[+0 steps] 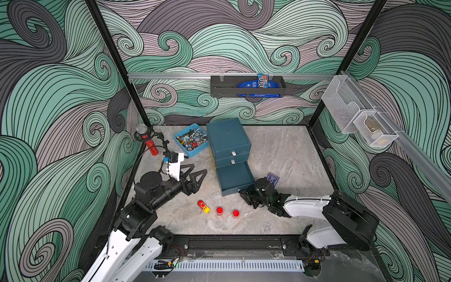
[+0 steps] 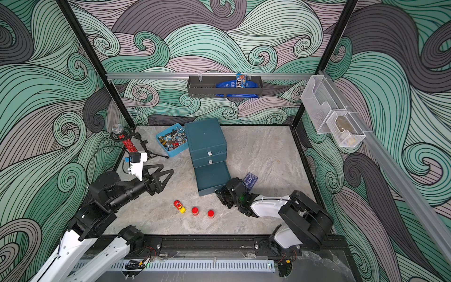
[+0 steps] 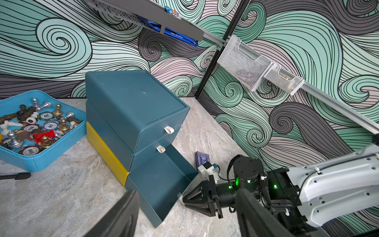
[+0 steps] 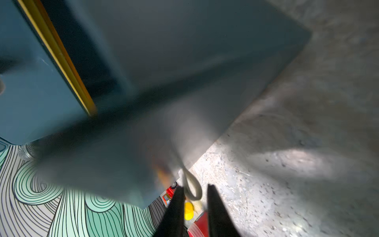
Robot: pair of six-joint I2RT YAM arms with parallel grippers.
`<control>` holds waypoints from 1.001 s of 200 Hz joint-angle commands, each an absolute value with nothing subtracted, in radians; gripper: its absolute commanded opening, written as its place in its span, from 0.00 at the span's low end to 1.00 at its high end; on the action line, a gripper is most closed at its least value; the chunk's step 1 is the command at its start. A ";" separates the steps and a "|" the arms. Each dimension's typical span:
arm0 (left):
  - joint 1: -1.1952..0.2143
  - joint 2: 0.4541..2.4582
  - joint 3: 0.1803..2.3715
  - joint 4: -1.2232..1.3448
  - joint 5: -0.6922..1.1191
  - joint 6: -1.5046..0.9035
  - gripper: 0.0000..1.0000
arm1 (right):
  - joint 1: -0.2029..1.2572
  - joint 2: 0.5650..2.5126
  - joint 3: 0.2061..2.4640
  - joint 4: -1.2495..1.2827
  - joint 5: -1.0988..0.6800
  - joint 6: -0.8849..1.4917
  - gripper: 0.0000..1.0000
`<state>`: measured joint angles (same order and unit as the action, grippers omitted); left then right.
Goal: Put the paint cans in the drawer according to color
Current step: Open the drawer in the storage box, then pick up the paint can at the center of the board.
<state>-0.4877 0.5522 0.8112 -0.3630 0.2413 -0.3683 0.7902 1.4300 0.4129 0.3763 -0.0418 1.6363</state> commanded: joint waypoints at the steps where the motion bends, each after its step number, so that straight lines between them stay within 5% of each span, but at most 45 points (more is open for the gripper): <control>1: -0.494 0.547 0.817 -0.342 0.256 -0.371 0.77 | 0.775 1.368 0.421 0.251 -0.017 1.556 0.60; 40: -0.492 0.546 0.818 -0.344 0.253 -0.369 0.78 | 0.746 1.264 0.601 -0.125 -0.014 1.104 0.58; 75: -0.493 0.552 0.824 -0.336 0.250 -0.365 0.78 | 0.898 1.312 0.742 -0.385 0.030 0.707 0.62; 129: -0.492 0.563 0.833 -0.328 0.249 -0.366 0.78 | 1.103 1.476 0.831 -0.464 0.083 0.598 0.71; 177: -0.492 0.560 0.844 -0.339 0.243 -0.369 0.78 | 1.132 1.597 0.871 -0.459 0.107 0.592 0.64; 200: -0.493 0.557 0.845 -0.339 0.242 -0.374 0.78 | 1.131 1.629 0.887 -0.447 0.116 0.592 0.51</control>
<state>-0.4877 0.5610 0.8131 -0.3573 0.2405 -0.3683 1.1282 1.6035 0.8562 -0.4385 0.0837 0.6083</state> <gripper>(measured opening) 0.776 0.559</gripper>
